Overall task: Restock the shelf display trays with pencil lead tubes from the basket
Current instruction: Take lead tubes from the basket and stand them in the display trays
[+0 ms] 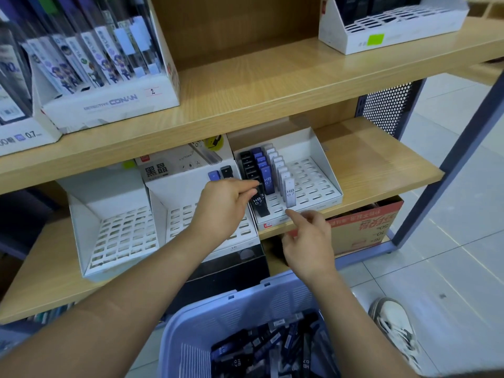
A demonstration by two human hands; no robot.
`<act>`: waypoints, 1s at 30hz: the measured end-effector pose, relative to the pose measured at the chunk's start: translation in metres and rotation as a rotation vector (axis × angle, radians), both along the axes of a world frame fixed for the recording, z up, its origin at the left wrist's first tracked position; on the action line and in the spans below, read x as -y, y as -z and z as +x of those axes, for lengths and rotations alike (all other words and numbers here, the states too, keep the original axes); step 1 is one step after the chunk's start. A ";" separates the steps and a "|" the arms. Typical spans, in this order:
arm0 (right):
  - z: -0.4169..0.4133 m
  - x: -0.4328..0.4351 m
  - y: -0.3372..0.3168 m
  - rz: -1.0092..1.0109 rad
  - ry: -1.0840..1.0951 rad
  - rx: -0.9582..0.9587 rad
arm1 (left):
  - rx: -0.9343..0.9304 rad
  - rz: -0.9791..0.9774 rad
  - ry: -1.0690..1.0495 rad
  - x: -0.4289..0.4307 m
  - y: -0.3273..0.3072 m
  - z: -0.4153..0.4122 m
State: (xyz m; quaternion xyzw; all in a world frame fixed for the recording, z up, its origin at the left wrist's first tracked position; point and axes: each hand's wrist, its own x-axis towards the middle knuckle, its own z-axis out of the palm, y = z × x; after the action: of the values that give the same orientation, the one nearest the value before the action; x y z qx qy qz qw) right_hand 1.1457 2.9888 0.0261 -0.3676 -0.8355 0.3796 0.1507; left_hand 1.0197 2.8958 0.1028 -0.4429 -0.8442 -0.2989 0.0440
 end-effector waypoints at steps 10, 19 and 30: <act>0.002 0.002 -0.003 0.084 -0.022 0.069 | -0.129 0.044 0.083 -0.010 0.007 -0.006; 0.012 -0.006 -0.009 -0.116 -0.133 -0.048 | 0.014 0.002 -0.010 0.010 0.000 0.002; 0.059 0.005 0.010 -0.007 -0.614 0.437 | 0.240 -0.555 0.154 0.115 0.047 0.052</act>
State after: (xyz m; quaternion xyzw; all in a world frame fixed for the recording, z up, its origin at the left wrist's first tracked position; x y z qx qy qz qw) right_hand 1.2049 2.9834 0.0157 -0.1728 -0.9180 0.3225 -0.1532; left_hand 1.0721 2.7813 0.0556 -0.4620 -0.8568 -0.1094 -0.2012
